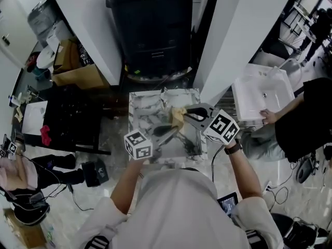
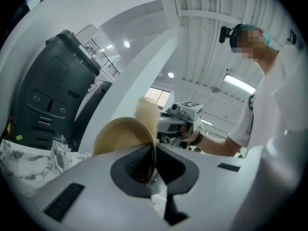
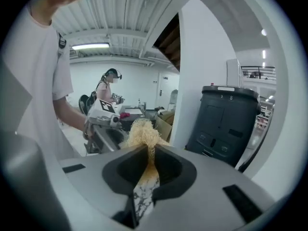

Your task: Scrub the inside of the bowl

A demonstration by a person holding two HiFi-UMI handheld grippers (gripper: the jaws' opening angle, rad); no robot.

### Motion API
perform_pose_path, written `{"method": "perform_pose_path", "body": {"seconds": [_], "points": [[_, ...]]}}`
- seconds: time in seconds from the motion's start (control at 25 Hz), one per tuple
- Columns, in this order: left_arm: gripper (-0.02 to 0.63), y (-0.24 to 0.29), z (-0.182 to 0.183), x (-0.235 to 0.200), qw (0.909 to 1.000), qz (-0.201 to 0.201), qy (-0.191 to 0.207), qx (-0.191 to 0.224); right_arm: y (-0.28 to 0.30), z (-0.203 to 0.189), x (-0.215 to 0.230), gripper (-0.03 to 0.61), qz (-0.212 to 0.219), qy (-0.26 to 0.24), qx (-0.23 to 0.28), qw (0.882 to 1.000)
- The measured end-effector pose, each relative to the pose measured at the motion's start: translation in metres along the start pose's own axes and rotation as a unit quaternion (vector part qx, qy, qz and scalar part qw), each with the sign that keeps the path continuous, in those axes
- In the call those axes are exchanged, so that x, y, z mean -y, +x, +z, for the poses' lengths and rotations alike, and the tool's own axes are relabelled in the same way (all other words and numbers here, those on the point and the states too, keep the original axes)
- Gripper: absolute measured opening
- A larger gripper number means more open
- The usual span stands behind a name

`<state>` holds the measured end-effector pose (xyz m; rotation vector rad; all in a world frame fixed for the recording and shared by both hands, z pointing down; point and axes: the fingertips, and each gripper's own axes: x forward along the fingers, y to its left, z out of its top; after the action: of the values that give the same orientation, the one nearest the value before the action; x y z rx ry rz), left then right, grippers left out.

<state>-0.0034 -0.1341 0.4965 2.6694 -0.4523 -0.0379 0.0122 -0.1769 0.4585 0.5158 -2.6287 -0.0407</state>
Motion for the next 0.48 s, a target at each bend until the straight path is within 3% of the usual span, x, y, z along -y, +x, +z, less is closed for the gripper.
{"method": "perform_pose_path", "body": {"seconds": [0.08,0.2,0.36,0.48], "points": [[0.018,0.004,-0.002,0.018,0.9996,-0.029,0.003,-0.002,0.002,-0.013,0.019,0.049,-0.022,-0.021,-0.036,0.999],[0.018,0.004,0.016,0.04,0.9965,-0.066,-0.029,0.043,0.01,-0.046,0.035,0.049,-0.023,-0.019,-0.072,0.997],[0.018,-0.008,0.055,0.036,0.9829,-0.071,-0.097,0.14,0.02,-0.07,-0.002,0.049,0.066,0.061,-0.021,0.996],[0.018,-0.018,0.073,0.014,0.9777,-0.039,-0.11,0.175,0.018,-0.064,-0.04,0.049,0.114,0.064,0.006,0.991]]}}
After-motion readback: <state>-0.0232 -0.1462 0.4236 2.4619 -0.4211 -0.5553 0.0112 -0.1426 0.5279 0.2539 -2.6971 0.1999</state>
